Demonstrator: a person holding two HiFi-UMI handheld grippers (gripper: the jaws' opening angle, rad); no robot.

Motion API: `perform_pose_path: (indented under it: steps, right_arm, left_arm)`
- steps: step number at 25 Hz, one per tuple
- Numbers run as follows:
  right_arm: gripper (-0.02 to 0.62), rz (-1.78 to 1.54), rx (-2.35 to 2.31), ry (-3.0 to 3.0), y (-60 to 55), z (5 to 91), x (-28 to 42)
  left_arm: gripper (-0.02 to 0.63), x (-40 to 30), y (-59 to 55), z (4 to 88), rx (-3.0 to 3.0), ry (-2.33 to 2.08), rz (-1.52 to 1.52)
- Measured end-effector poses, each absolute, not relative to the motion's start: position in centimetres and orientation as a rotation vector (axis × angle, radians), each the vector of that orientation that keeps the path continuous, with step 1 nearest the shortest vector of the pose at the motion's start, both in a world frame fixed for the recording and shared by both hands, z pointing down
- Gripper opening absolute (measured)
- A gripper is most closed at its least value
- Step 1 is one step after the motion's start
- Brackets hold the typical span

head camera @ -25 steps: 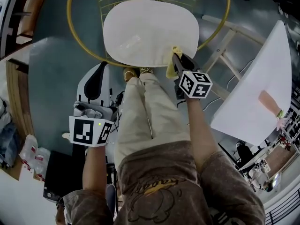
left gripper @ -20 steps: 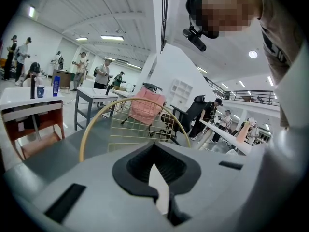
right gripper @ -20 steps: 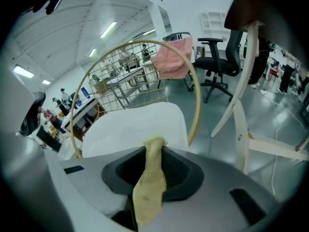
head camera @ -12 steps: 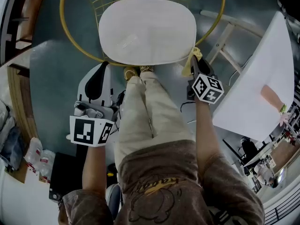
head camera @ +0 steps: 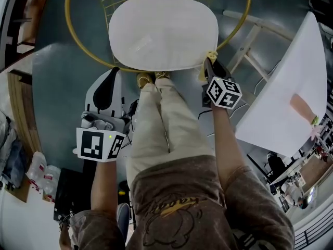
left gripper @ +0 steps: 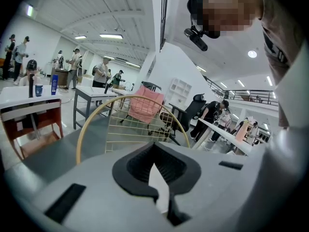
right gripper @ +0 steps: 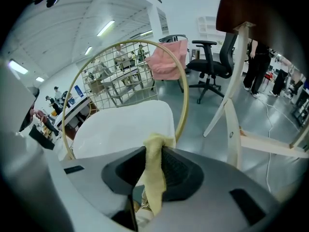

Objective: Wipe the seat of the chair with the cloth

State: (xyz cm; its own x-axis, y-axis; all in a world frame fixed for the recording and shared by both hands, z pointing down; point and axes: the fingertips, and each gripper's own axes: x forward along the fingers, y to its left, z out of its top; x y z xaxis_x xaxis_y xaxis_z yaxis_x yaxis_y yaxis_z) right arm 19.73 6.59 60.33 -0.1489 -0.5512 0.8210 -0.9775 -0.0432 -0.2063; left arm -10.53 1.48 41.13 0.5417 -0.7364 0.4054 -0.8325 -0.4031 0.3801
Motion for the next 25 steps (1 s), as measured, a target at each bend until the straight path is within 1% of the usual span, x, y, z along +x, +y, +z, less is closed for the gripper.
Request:
perform_pose_path:
  steps: [6, 12, 20, 25]
  right_arm:
    - [0.112, 1.132, 1.607, -1.741, 6.4, 60.8, 18.2]
    - [0.112, 1.148, 1.523, -1.783, 6.6, 61.7, 15.0]
    - [0.112, 1.168, 1.374, -1.845, 6.8, 63.1, 9.4]
    - [0.112, 1.167, 1.255, -1.893, 7.4, 63.9, 4.6]
  left_arm:
    - [0.003, -10.7, 1.3, 41.1, 2.233, -1.271, 0.227]
    - [0.003, -11.3, 1.2, 41.4, 2.218, -1.287, 0.231]
    - [0.003, -11.4, 1.0, 42.0, 2.197, -1.297, 0.230]
    - [0.003, -11.6, 1.1, 42.1, 2.189, -1.307, 0.230]
